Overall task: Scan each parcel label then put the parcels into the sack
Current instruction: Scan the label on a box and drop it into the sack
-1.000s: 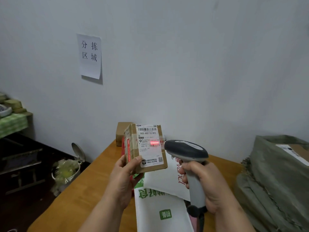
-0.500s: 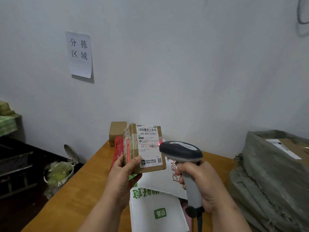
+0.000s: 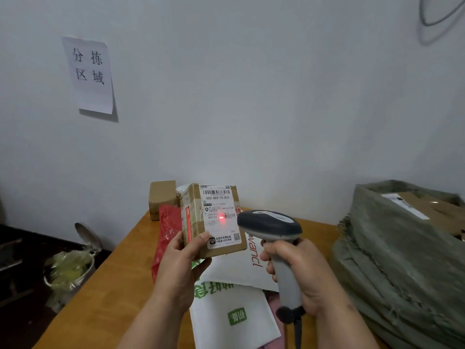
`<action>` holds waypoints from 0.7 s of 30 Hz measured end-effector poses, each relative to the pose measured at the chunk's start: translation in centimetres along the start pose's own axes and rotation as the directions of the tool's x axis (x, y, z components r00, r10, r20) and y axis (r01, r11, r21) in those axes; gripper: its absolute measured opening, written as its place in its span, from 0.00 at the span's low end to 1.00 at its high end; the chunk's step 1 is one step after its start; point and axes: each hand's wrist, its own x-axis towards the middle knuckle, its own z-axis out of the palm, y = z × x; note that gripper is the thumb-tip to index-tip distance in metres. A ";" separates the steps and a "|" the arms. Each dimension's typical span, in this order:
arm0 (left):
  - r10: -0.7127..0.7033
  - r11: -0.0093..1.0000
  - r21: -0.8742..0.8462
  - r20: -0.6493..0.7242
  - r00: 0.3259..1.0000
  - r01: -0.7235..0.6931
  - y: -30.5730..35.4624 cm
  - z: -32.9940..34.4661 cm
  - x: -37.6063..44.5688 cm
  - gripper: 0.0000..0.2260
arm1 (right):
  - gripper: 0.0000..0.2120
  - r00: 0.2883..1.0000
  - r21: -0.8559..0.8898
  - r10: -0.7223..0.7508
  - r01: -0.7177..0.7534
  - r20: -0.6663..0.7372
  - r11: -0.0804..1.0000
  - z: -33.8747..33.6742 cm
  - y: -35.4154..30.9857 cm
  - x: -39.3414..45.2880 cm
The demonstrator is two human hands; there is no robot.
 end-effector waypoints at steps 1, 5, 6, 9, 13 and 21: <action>-0.008 1.000 -0.002 0.001 1.000 0.008 0.0 -0.1 0.2 0.27 | 0.07 1.000 -0.001 -0.002 0.002 -0.008 1.000 0.0 0.1 0.0; -0.030 1.000 0.007 0.029 0.999 0.030 -0.3 0.2 0.7 0.25 | 0.07 0.998 -0.003 -0.017 0.017 -0.056 1.000 -0.2 0.1 -0.4; -0.034 0.999 0.011 0.039 0.999 0.033 -0.4 0.4 0.8 0.25 | 0.10 0.997 0.000 -0.017 0.017 -0.072 1.000 -0.3 0.1 -0.6; -0.038 0.999 0.027 0.081 0.996 0.036 -0.8 1.8 0.7 0.24 | 0.11 0.994 0.006 -0.017 0.017 -0.109 1.000 -1.3 0.4 -1.1; -0.036 0.998 0.060 0.148 0.988 0.027 -1.7 5.0 0.3 0.20 | 0.10 0.977 0.035 -0.020 0.028 -0.210 0.999 -3.9 1.0 -1.8; -0.013 0.986 0.164 0.304 0.953 -0.038 -5.2 15.7 -1.0 0.22 | 0.07 0.912 0.077 -0.059 0.099 -0.406 0.992 -13.5 1.4 -3.2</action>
